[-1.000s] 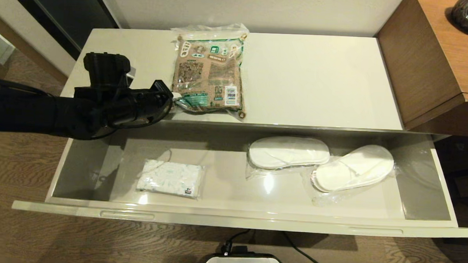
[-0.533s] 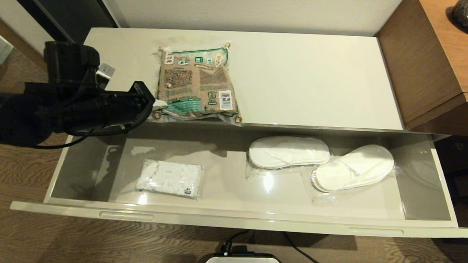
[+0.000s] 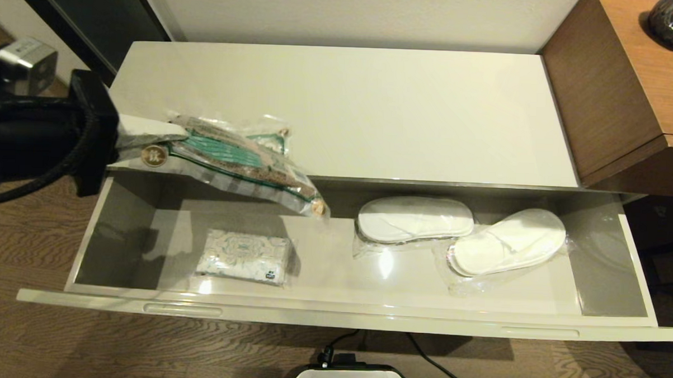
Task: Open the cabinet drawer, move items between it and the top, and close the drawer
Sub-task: Put the solid drinks in the drawer
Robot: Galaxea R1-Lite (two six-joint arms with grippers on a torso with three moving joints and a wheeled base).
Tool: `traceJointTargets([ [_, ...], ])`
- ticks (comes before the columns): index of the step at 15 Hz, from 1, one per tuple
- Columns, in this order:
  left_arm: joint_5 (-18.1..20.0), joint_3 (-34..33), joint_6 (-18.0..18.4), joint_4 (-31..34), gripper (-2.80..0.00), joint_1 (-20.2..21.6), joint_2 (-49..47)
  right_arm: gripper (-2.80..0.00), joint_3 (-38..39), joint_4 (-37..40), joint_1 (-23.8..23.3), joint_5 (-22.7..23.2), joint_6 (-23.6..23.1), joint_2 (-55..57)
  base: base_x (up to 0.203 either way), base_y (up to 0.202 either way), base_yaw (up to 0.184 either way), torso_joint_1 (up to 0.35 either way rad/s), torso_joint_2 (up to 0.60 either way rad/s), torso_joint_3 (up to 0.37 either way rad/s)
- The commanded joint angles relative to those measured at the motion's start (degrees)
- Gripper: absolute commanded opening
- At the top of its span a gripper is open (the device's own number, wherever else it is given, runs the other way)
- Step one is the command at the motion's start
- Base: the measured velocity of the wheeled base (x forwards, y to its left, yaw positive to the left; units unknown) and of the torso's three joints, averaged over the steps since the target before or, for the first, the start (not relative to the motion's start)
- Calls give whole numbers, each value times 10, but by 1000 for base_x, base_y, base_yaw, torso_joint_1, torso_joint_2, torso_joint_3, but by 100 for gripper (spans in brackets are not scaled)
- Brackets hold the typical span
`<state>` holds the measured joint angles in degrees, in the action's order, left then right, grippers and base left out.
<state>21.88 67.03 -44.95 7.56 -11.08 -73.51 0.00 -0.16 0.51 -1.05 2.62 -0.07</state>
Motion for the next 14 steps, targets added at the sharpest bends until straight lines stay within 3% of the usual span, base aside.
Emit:
traceJointTargets([
  [1, 4, 6, 0, 49, -280, 0, 94, -280, 1, 0, 0, 0, 0, -10, 0, 0, 0, 0, 0, 0],
  [5, 2, -16, 24, 104, -280, 0, 124, -280, 1, 0, 0, 0, 0, -10, 0, 0, 0, 0, 0, 0],
  [14, -1, -113, 51, 56, -280, 0, 103, -280, 1, 0, 0, 0, 0, -10, 0, 0, 0, 0, 0, 0],
])
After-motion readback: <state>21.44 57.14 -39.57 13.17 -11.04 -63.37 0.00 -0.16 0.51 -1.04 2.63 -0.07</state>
